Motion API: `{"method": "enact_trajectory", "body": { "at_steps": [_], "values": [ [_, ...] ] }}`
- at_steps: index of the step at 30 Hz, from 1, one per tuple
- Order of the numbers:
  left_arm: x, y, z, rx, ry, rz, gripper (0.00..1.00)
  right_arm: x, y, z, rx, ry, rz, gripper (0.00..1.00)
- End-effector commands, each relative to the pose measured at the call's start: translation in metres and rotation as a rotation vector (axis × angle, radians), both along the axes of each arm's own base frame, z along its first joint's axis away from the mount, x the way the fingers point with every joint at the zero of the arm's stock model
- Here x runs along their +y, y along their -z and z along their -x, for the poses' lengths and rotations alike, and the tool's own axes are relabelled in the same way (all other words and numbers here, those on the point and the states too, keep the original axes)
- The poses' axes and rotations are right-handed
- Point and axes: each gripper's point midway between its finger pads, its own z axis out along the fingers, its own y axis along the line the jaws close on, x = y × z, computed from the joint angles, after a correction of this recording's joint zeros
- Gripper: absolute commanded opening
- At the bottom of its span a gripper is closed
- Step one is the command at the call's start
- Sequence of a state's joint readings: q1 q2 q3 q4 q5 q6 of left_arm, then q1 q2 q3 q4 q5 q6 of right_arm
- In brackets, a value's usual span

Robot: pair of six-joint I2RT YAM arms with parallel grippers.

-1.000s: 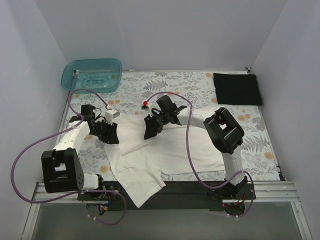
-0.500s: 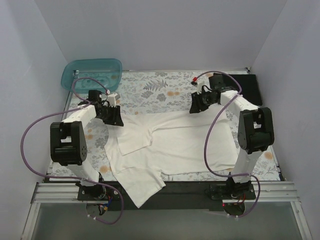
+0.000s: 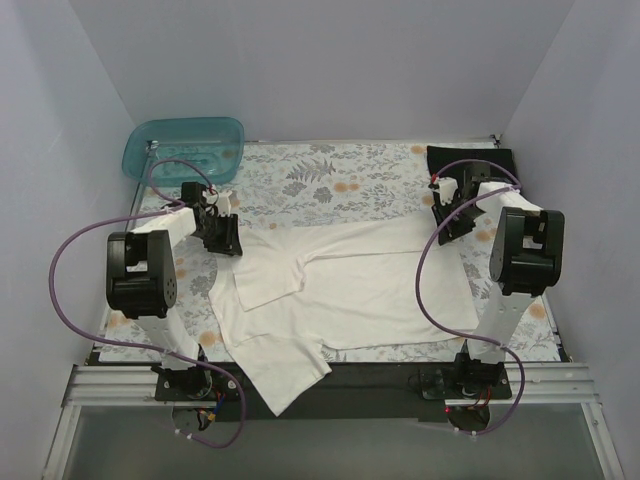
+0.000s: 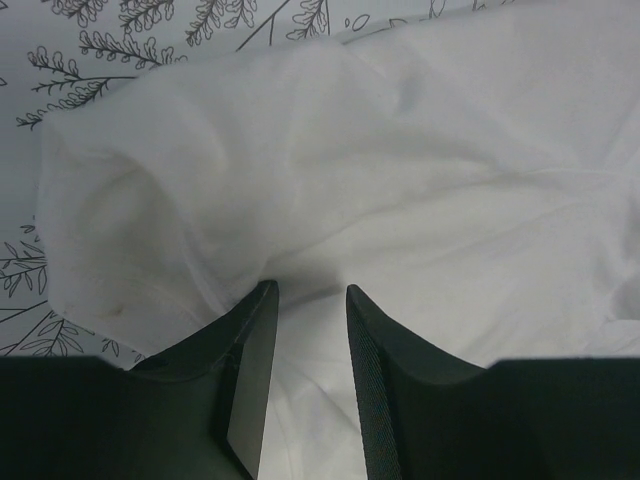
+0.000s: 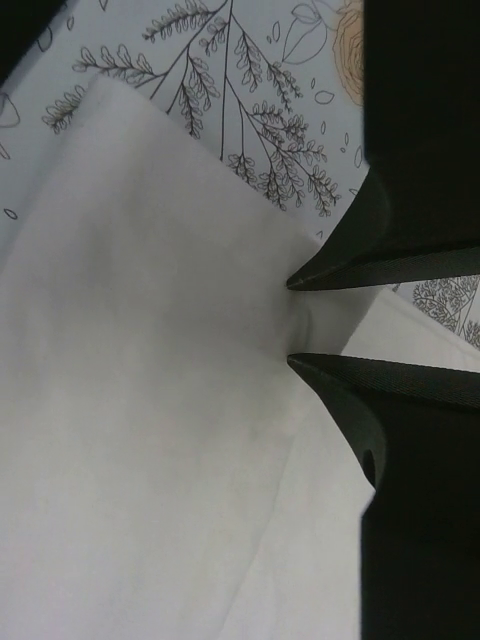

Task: Fold and stack the t-shirts
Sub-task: Fold the tshirt

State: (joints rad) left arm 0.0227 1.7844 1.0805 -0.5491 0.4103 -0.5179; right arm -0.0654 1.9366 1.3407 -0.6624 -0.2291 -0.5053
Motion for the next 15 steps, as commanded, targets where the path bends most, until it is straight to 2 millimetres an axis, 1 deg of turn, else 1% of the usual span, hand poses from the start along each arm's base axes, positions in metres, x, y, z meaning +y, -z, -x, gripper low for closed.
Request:
{"method": "enact_trajectory", "body": {
  "at_steps": [1, 2, 4, 5, 7, 8, 9, 10, 11, 12, 13, 14, 15],
  "values": [
    [0.013, 0.001, -0.009, -0.011, -0.031, -0.067, 0.33, -0.013, 0.013, 0.015, 0.067, -0.041, 0.083, 0.38],
    [0.014, 0.002, -0.008, -0.005, -0.038, -0.076, 0.33, -0.018, 0.015, 0.018, 0.077, -0.043, 0.106, 0.38],
    [0.021, 0.011, -0.006, 0.017, -0.050, -0.111, 0.33, -0.025, 0.015, 0.018, 0.070, -0.046, 0.134, 0.38],
    [0.031, 0.015, -0.006, 0.025, -0.073, -0.161, 0.33, -0.029, 0.014, 0.018, 0.066, -0.040, 0.145, 0.38],
    [0.046, 0.022, -0.009, 0.036, -0.111, -0.196, 0.33, -0.034, 0.004, 0.012, 0.038, -0.026, 0.159, 0.39],
    [0.053, 0.021, -0.014, 0.030, -0.130, -0.212, 0.32, -0.033, -0.001, 0.011, 0.027, -0.027, 0.154, 0.39],
    [0.060, 0.020, -0.017, 0.022, -0.148, -0.224, 0.31, -0.028, -0.012, 0.006, -0.006, -0.029, 0.127, 0.40],
    [0.065, 0.017, -0.020, 0.012, -0.159, -0.228, 0.31, -0.024, -0.018, 0.004, -0.020, -0.028, 0.110, 0.40],
    [0.069, 0.012, -0.024, -0.006, -0.163, -0.229, 0.30, -0.015, -0.028, 0.001, -0.047, -0.033, 0.066, 0.40],
    [0.062, 0.007, -0.024, -0.010, -0.135, -0.189, 0.30, -0.010, -0.034, 0.002, -0.049, -0.033, 0.040, 0.40],
    [0.056, -0.005, -0.027, -0.045, -0.095, -0.161, 0.30, -0.003, -0.045, -0.005, -0.076, -0.038, 0.018, 0.40],
    [0.050, -0.014, -0.028, -0.065, -0.077, -0.130, 0.31, 0.004, -0.052, -0.006, -0.085, -0.045, -0.013, 0.41],
    [0.036, -0.033, -0.029, -0.109, -0.034, -0.071, 0.32, 0.019, -0.066, -0.010, -0.112, -0.054, -0.064, 0.41]
  ]
}}
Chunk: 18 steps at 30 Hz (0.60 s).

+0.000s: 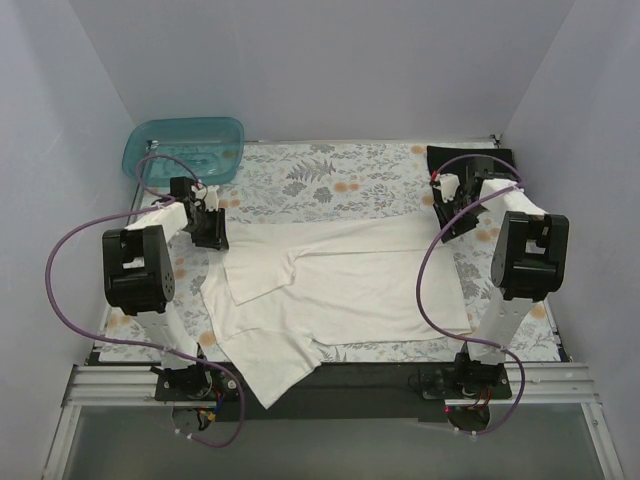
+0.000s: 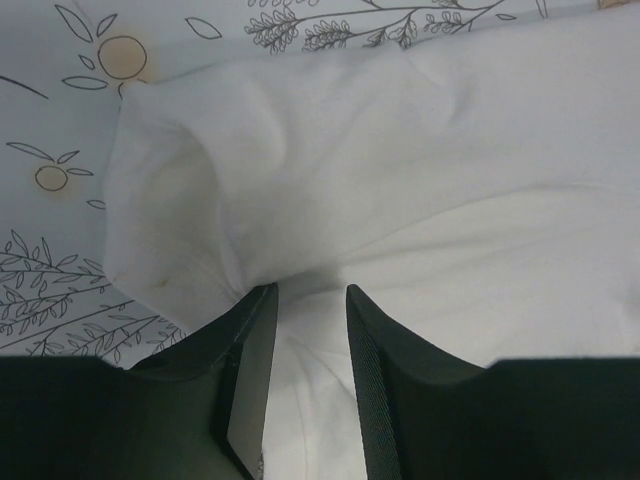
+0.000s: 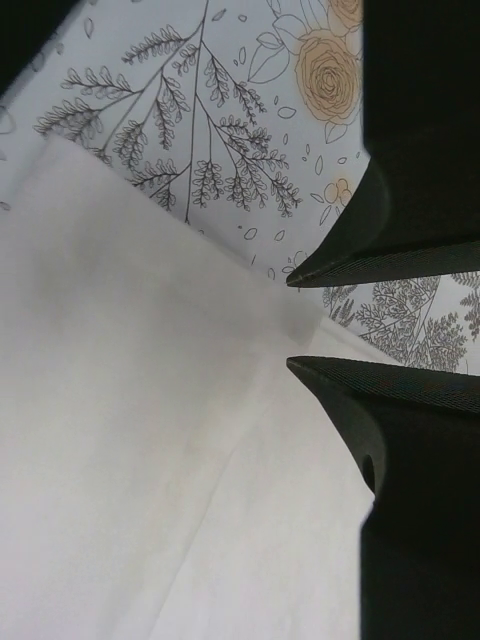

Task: Fold and stack the t-shirts
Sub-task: Fold the tshirt

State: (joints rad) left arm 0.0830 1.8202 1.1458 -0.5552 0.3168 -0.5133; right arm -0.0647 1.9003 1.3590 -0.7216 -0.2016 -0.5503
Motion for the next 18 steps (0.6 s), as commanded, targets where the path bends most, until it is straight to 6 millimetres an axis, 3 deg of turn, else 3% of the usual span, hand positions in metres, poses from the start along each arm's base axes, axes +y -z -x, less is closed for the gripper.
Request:
{"method": "enact_trajectory", "body": {
  "at_steps": [1, 4, 6, 8, 12, 18],
  "values": [
    [-0.011, -0.051, -0.012, -0.139, 0.085, 0.052, 0.33, 0.033, -0.053, -0.017, -0.111, -0.034, -0.116, 0.41],
    [-0.021, -0.078, -0.022, -0.203, 0.093, 0.091, 0.34, 0.050, -0.063, -0.029, -0.133, -0.045, -0.152, 0.41],
    [-0.025, -0.082, -0.026, -0.203, 0.069, 0.109, 0.34, 0.051, -0.060, -0.037, -0.127, -0.038, -0.154, 0.41],
    [-0.024, -0.075, -0.028, -0.176, 0.040, 0.102, 0.35, 0.069, -0.054, -0.038, -0.115, -0.078, -0.145, 0.41],
    [-0.019, -0.055, -0.023, -0.111, -0.011, 0.085, 0.34, 0.067, -0.030, -0.043, -0.072, -0.088, -0.082, 0.40],
    [-0.001, -0.021, -0.008, -0.014, -0.048, -0.022, 0.35, 0.064, -0.010, -0.039, -0.038, -0.117, -0.015, 0.40]
  ]
}}
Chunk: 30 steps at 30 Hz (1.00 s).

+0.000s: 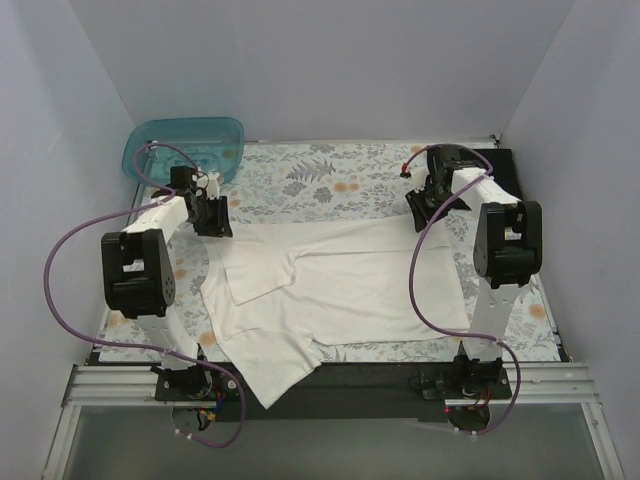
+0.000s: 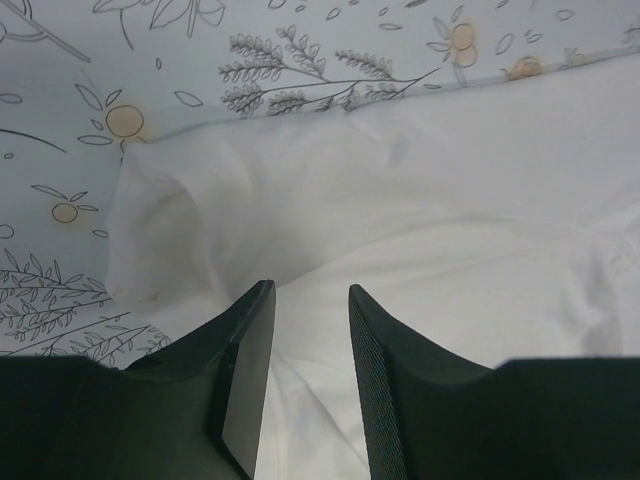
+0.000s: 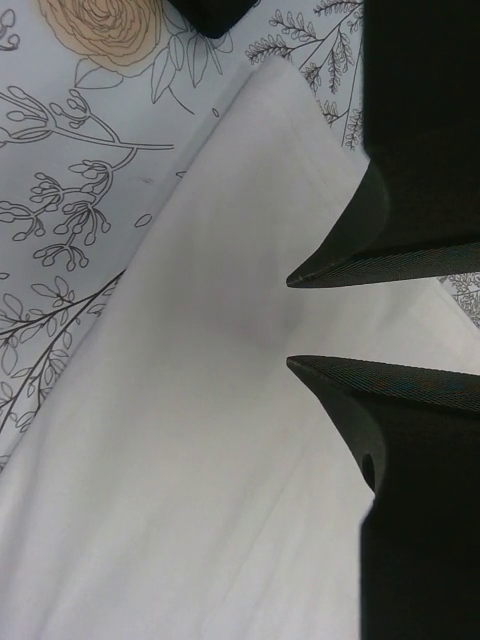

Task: Fold and stack the t-shirts
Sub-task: Fold the tshirt

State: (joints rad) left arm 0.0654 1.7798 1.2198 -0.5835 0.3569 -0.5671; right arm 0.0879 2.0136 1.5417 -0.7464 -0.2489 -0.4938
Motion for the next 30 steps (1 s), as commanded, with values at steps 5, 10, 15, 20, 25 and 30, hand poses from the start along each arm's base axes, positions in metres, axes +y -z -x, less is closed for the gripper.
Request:
{"method": "enact_trajectory", "body": {
  "at_steps": [5, 10, 15, 20, 25, 30],
  "values": [
    [0.040, 0.048, 0.017, 0.123, -0.056, -0.186, 0.35, 0.000, 0.008, 0.009, 0.012, -0.026, 0.061, 0.40],
    [0.061, 0.060, -0.001, 0.127, -0.059, -0.221, 0.34, 0.021, 0.016, 0.013, 0.033, -0.051, 0.048, 0.40],
    [0.070, 0.051, -0.042, 0.063, -0.052, -0.250, 0.34, 0.031, 0.020, -0.013, 0.012, -0.005, 0.045, 0.40],
    [0.076, 0.050, -0.071, 0.028, -0.064, -0.258, 0.34, 0.033, 0.027, -0.053, -0.047, 0.015, 0.059, 0.40],
    [0.087, 0.039, -0.100, -0.027, -0.083, -0.272, 0.34, 0.040, 0.031, -0.089, -0.090, 0.035, 0.043, 0.41],
    [0.089, 0.028, -0.117, -0.070, -0.063, -0.236, 0.34, 0.042, 0.021, -0.104, -0.128, 0.054, 0.036, 0.41]
  ]
}}
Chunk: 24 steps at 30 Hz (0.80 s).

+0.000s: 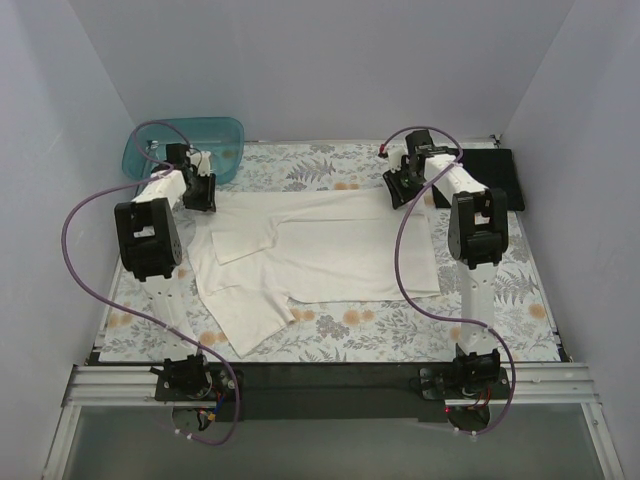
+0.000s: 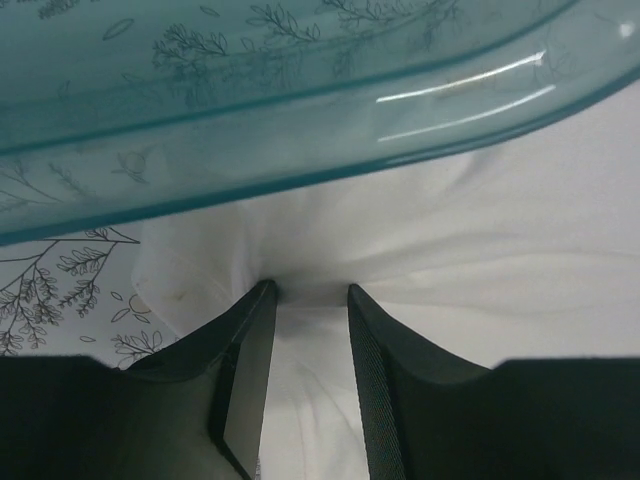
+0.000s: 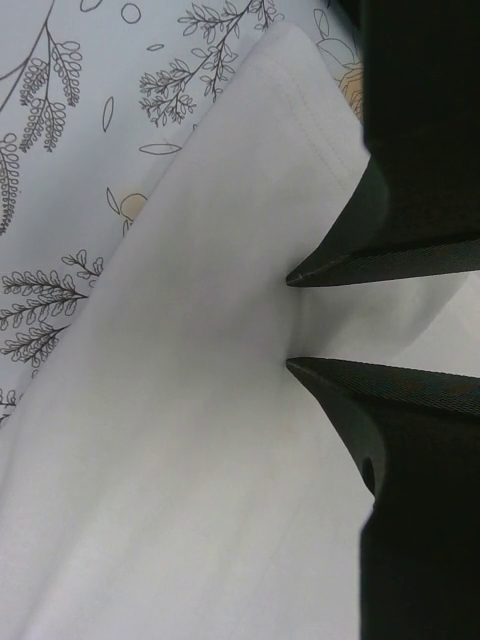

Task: Fold and stack the t-shirts
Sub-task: Fold the tshirt

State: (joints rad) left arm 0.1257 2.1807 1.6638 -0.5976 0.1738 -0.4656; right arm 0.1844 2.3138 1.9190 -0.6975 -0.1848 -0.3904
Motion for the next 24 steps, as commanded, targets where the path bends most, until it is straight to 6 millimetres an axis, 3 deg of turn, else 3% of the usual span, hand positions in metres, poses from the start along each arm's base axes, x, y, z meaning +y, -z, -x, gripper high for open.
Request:
{"method": "enact_trajectory", "body": {
  "at_steps": [1, 4, 5, 6, 7, 8, 10, 11, 14, 15, 16, 17, 18, 19, 20, 24],
  "values": [
    [0.014, -0.017, -0.015, -0.055, 0.007, -0.007, 0.34, -0.007, -0.003, -0.016, -0.038, 0.039, 0.019, 0.41],
    [-0.011, -0.053, -0.015, -0.100, 0.076, 0.109, 0.36, -0.004, -0.035, -0.024, -0.103, 0.027, -0.002, 0.45],
    [-0.024, -0.070, -0.014, -0.126, 0.124, 0.170, 0.37, -0.003, -0.046, -0.025, -0.128, 0.009, -0.007, 0.50],
    [-0.029, -0.080, -0.009, -0.131, 0.146, 0.189, 0.37, 0.000, -0.071, -0.023, -0.170, -0.009, -0.030, 0.53],
    [-0.034, -0.110, -0.004, -0.189, 0.183, 0.199, 0.38, 0.001, -0.082, -0.020, -0.188, -0.024, -0.041, 0.55],
    [-0.044, -0.119, 0.005, -0.196, 0.225, 0.229, 0.39, 0.002, -0.110, -0.016, -0.237, -0.043, -0.052, 0.60],
    [-0.048, -0.149, 0.022, -0.247, 0.278, 0.211, 0.43, 0.006, -0.128, -0.004, -0.255, -0.074, -0.078, 0.64],
    [-0.050, -0.151, 0.033, -0.242, 0.305, 0.204, 0.44, 0.005, -0.149, 0.006, -0.280, -0.100, -0.077, 0.68],
    [-0.057, -0.171, 0.076, -0.251, 0.419, 0.205, 0.49, 0.003, -0.162, 0.042, -0.255, -0.150, -0.071, 0.79],
    [-0.060, -0.157, 0.097, -0.201, 0.434, 0.228, 0.51, 0.002, -0.163, 0.053, -0.251, -0.183, -0.068, 0.80],
    [-0.060, -0.170, 0.111, -0.237, 0.459, 0.202, 0.51, 0.000, -0.145, 0.075, -0.190, -0.203, -0.062, 0.81],
    [-0.059, -0.166, 0.122, -0.230, 0.489, 0.186, 0.52, -0.001, -0.155, 0.094, -0.197, -0.228, -0.061, 0.95],
    [-0.063, -0.157, 0.141, -0.186, 0.496, 0.202, 0.52, -0.004, -0.151, 0.108, -0.182, -0.256, -0.047, 0.97],
    [-0.064, -0.158, 0.152, -0.180, 0.506, 0.216, 0.53, -0.005, -0.128, 0.134, -0.118, -0.303, -0.022, 0.96],
    [-0.069, -0.164, 0.165, -0.187, 0.534, 0.223, 0.53, -0.008, -0.133, 0.154, -0.118, -0.340, -0.008, 0.92],
    [-0.090, -0.159, 0.221, -0.090, 0.631, 0.336, 0.55, -0.025, -0.101, 0.220, -0.044, -0.435, 0.074, 0.85]
  ]
}}
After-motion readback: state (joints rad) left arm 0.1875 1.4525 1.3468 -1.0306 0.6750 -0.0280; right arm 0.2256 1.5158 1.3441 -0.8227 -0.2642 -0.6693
